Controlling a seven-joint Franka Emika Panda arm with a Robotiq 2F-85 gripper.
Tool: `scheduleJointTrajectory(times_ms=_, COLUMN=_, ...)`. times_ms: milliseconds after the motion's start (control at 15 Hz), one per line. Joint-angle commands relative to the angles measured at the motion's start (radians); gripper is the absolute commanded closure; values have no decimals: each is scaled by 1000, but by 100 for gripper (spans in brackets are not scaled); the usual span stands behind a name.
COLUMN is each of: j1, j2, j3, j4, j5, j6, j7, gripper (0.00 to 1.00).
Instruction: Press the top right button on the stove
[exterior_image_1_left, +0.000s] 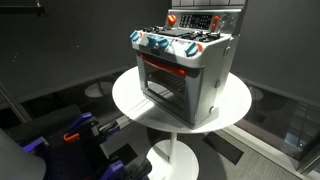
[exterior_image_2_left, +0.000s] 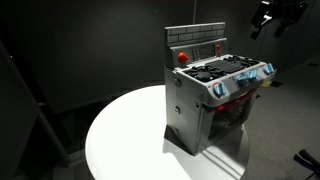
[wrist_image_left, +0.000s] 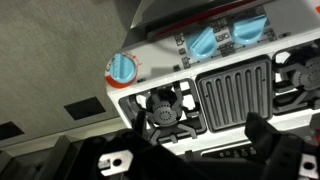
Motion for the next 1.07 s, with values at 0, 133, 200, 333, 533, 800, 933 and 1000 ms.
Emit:
scheduleJointTrajectory(times_ms=0, j1=20, j2=16, j3=-23, j4=16, j5=-15, j6=-3, j7=18, gripper=0)
scheduleJointTrajectory(times_ms=133, j1=20, j2=33, j3=-27, j4=34, j5=-19, j6=-4, j7=29, gripper=0)
scheduleJointTrajectory(times_ms=200, j1=21, j2=37, j3=-27, j4=38, j5=-19, j6=-5, j7=30, gripper=0)
scheduleJointTrajectory(times_ms=333, j1=21, j2=38, j3=-27, j4=40, j5=-19, j6=-6, j7=31, gripper=0)
scheduleJointTrajectory(times_ms=533, j1=9, j2=55, j3=-22, j4=43, j5=-43, j6=25, j7=77, gripper=0)
scheduleJointTrajectory(times_ms=800, j1=1, j2=113, j3=-31, j4=66, j5=-48, j6=80, j7=125, gripper=0)
scheduleJointTrajectory(times_ms=933, j1=-1, j2=146, j3=-39, j4=75, j5=-55, j6=112, j7=146, gripper=0)
scheduleJointTrajectory(times_ms=1000, j1=-3, j2=166, j3=-43, j4=83, j5=-65, j6=128, j7=161, gripper=0)
